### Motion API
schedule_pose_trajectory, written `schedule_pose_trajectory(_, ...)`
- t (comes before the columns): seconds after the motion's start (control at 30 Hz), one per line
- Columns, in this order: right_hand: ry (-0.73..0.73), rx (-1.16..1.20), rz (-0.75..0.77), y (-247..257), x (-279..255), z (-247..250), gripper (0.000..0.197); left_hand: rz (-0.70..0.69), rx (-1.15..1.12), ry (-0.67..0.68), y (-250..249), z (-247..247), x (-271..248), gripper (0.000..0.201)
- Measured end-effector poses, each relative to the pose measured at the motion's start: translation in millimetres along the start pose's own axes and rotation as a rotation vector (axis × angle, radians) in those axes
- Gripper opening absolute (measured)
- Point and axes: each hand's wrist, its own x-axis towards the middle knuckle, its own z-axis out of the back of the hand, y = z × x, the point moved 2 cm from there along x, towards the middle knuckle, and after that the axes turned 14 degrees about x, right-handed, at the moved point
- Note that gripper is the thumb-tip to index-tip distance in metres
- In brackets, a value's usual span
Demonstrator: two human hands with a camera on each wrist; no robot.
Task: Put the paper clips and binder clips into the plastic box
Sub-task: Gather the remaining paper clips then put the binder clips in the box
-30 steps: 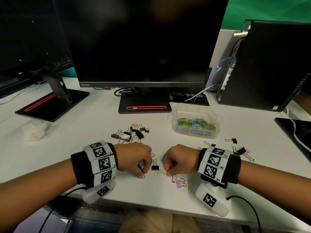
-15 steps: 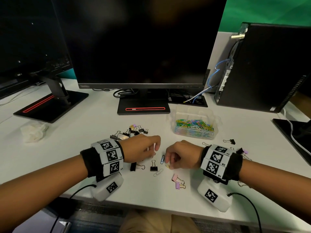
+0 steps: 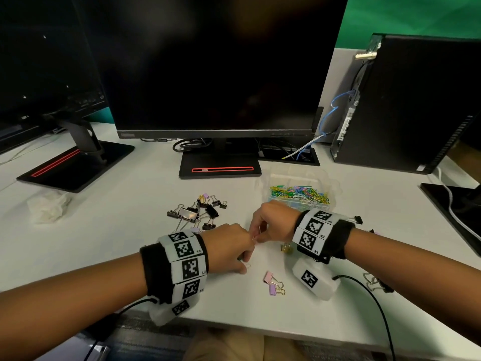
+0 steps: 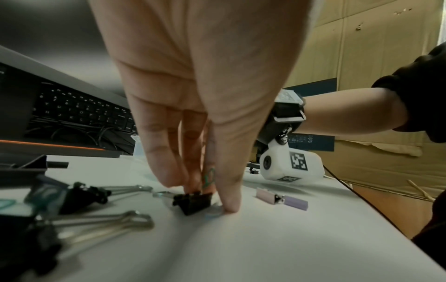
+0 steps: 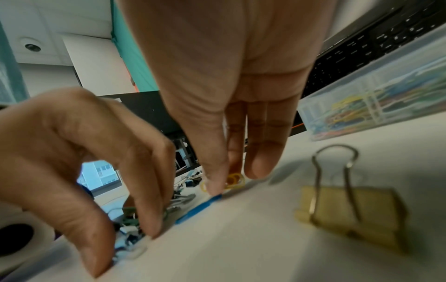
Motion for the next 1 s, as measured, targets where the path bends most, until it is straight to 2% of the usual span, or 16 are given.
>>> schedule_pose_trajectory(0.13,0.039,0.028,0.002,-2,0,-1,0.018,0.039,-0.027,0.021,5,-1,-2,0.02)
schedule_pose_trajectory(0.33,0.132,0.012,-0.064,-3,-1,-3,0.012,0.05,-0.04,0.103,5,-1,-3,0.019)
schedule_pose_trajectory(0.43,0.121,-0.009,-0.055,-4,-4,-3,0.014,0.037,-0.03,0.117,4,-1,-4,0.019)
schedule_pose_trajectory(0.57,0.09,0.082,-0.09,-6,-9,2,0.018,0.031,-0.074,0.058,5,2,-7,0.015)
schedule_pose_trajectory(0.7,0.124,0.13,-0.121,-7,-15,-6,0.029,0.115,-0.213,-0.001,16,14,-4,0.012)
schedule_pose_trajectory(0.83,0.081,0.073,-0.1,-7,-16,-10,0.018,0.153,-0.276,-0.035,23,15,-1,0.007)
schedule_pose_trajectory(1.0,0.1,0.029,-0.123,-5,-18,-14,0.008,0.197,-0.274,-0.123,23,20,-1,0.009)
